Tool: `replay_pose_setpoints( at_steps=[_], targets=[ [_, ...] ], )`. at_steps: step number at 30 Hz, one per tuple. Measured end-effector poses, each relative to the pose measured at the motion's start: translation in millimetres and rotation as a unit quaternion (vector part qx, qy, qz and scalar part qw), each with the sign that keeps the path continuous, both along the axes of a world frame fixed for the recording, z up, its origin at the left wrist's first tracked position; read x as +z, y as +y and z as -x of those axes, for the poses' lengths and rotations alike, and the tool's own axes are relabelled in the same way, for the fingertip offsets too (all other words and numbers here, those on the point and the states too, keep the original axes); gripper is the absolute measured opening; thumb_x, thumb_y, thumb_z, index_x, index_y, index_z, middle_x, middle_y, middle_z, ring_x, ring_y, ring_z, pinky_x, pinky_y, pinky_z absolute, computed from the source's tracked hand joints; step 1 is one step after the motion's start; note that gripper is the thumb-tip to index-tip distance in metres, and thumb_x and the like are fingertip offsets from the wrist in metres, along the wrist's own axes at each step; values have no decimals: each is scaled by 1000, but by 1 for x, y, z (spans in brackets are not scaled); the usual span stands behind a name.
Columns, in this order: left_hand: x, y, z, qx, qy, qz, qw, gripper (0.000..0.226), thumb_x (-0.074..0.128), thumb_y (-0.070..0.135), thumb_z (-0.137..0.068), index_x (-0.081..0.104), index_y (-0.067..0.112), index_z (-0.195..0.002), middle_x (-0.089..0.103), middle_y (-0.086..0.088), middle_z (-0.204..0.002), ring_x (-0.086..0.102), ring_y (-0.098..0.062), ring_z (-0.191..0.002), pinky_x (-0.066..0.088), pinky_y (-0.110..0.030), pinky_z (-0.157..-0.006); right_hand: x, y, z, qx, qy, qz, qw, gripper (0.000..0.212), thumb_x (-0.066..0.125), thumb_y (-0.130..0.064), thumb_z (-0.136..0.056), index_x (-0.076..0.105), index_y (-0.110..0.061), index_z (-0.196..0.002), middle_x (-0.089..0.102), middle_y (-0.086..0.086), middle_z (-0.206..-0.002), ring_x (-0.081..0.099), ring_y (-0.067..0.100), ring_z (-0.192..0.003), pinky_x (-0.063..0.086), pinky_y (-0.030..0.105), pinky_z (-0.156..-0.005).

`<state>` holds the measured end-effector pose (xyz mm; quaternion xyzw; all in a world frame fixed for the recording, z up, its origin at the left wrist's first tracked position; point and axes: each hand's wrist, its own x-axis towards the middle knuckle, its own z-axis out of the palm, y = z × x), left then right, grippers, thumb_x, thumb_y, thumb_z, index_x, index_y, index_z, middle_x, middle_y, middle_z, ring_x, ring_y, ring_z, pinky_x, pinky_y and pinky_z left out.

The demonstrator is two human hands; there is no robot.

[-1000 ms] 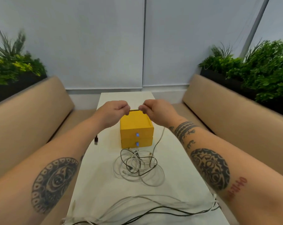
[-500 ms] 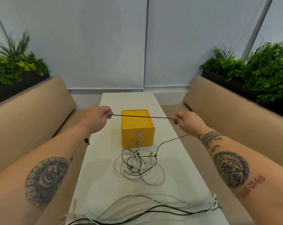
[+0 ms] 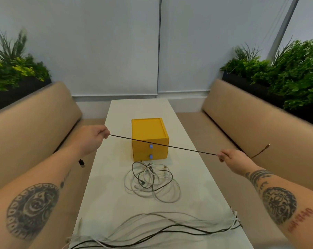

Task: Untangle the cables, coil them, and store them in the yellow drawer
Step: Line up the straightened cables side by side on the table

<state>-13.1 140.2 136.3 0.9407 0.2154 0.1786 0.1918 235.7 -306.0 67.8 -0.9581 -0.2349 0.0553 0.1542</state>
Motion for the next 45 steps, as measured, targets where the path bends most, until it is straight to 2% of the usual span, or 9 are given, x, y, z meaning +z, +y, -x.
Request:
replay_pose_setpoints(
  at_steps=[6,10,14,16,18,29,36,40,45],
  targets=[
    [11,-32,-15,-68,42,-1,997,26,50,30,-101,62,30,-78,69,8,-84,61,-19,-82,48,-33,-73,-6,14,9,-55,36,90,994,36,29,-45,-105,59,-32,-121,63,-2,-121,53,25,-121,32,42,-101],
    [4,-59,-35,-130,63,7,989,26,49,37,-101,59,37,-76,66,14,-82,60,-13,-81,51,-34,-74,15,90,47,78,64,-86,991,52,43,-49,-102,41,-27,-149,42,-3,-154,31,23,-145,23,39,-119],
    [3,-89,-47,-184,44,27,982,28,55,36,-99,60,39,-72,62,11,-73,57,-10,-73,45,-31,-65,44,176,112,217,109,-160,957,34,40,-43,-105,59,-27,-127,67,-7,-119,59,12,-108,44,34,-95],
    [4,-89,-45,-180,22,51,982,29,56,33,-100,60,36,-71,61,9,-71,54,-8,-69,41,-28,-62,47,195,125,212,140,-204,945,27,39,-35,-106,63,-23,-102,66,-9,-91,57,8,-79,42,31,-72],
    [2,-77,-38,-157,34,90,983,29,54,31,-101,64,32,-74,58,9,-70,50,-9,-65,40,-28,-60,42,194,121,204,125,-215,947,28,42,-35,-105,64,-25,-91,64,-9,-90,54,6,-73,39,30,-66],
    [-56,-21,13,-43,147,71,986,31,48,22,-98,65,31,-74,60,8,-71,53,-15,-70,42,-28,-61,9,153,86,211,63,-76,972,33,46,-44,-101,68,-30,-80,62,-2,-74,55,14,-66,46,33,-66],
    [-116,0,51,-26,257,116,959,29,49,19,-97,66,28,-75,64,9,-71,57,-15,-71,44,-28,-62,-35,118,97,177,189,-36,965,32,48,-36,-102,72,-24,-84,54,-9,-70,49,11,-64,39,27,-62],
    [-149,4,86,-75,365,164,913,24,56,20,-94,70,27,-76,75,11,-74,63,-7,-80,49,-28,-80,-59,91,102,173,274,12,946,33,49,-39,-102,75,-28,-85,52,-10,-70,49,11,-67,40,27,-68],
    [-181,12,127,-56,393,159,904,16,68,22,-88,75,30,-76,76,12,-80,60,0,-71,44,-11,-62,-82,79,113,186,324,48,926,22,54,-34,-97,76,-33,-99,71,-6,-71,56,6,-66,47,25,-76]
  ],
)
